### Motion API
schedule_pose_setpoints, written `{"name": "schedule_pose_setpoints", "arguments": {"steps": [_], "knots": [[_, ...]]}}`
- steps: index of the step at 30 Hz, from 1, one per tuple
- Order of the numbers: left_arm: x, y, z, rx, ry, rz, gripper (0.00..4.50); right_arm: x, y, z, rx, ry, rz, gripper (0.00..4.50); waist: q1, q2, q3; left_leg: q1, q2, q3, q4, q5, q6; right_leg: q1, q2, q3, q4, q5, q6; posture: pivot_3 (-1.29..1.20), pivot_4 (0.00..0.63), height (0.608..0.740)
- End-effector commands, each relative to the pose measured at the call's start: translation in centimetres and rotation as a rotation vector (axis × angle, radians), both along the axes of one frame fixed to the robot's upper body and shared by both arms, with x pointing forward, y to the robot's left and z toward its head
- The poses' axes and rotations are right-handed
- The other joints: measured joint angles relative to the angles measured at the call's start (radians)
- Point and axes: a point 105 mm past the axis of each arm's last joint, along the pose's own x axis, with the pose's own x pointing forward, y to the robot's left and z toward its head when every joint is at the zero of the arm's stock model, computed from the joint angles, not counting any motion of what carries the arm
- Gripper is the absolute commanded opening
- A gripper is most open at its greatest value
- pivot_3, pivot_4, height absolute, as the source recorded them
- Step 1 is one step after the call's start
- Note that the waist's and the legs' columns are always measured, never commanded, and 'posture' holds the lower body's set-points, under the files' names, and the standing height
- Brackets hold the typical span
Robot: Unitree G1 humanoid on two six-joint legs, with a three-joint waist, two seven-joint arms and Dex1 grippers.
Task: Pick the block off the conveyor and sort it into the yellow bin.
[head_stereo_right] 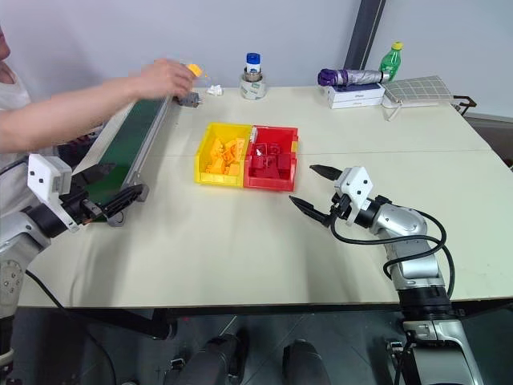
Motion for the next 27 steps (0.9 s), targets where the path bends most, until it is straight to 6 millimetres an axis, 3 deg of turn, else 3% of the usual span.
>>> {"name": "schedule_pose_setpoints", "arguments": {"steps": [1,19,23,27], "knots": [[-0.2,-0.4,1.1,0.019,-0.063,-0.006,4.48,-0.2,0.3,1.4,-0.001,-0.067,0.013,4.5,0.0,0.0,0.0,0.0,0.0,0.0,0.0,0.0,0.0,0.0,0.0,0.0,0.0,0.0,0.0,0.0,0.15,0.74],[-0.4,0.6,2.2,-0.02,-0.144,0.051,4.48,-0.2,0.5,1.5,0.003,-0.069,0.023,4.5,0.0,0.0,0.0,0.0,0.0,0.0,0.0,0.0,0.0,0.0,0.0,0.0,0.0,0.0,0.0,0.0,0.15,0.74],[-0.8,1.9,2.7,-0.066,-0.203,0.169,4.48,-0.3,0.5,1.4,0.002,-0.069,0.025,4.5,-0.002,0.0,0.0,0.0,0.0,0.0,0.0,0.0,0.0,0.0,0.0,0.0,0.0,0.0,0.0,0.0,0.15,0.74],[-2.3,3.4,1.8,-0.126,-0.266,0.362,4.48,-0.4,0.4,1.5,0.027,-0.065,0.019,4.5,-0.003,0.0,0.0,0.0,0.0,0.0,0.0,0.0,0.0,0.0,0.0,0.0,-0.001,0.0,0.0,0.0,0.15,0.74]]}}
